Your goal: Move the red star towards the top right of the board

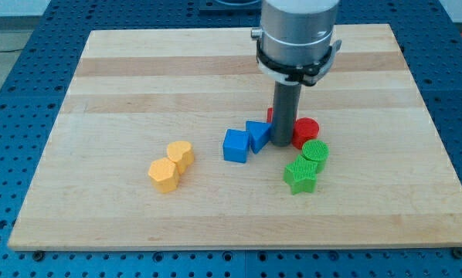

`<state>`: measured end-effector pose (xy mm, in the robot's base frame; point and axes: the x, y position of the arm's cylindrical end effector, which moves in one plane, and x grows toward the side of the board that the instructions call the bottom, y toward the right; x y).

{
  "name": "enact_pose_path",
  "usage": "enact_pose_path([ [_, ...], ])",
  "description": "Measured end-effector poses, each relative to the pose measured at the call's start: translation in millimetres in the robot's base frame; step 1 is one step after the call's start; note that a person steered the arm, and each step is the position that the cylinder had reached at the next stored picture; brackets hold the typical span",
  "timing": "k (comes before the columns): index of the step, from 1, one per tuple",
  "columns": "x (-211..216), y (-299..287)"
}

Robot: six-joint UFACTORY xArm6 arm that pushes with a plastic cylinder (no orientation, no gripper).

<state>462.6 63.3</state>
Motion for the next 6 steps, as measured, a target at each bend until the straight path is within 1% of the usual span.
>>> enact_pose_path([
  [2, -39, 21],
  [3, -26, 8],
  [4, -27, -12],
  [5, -46, -11],
  [6, -81, 21],
])
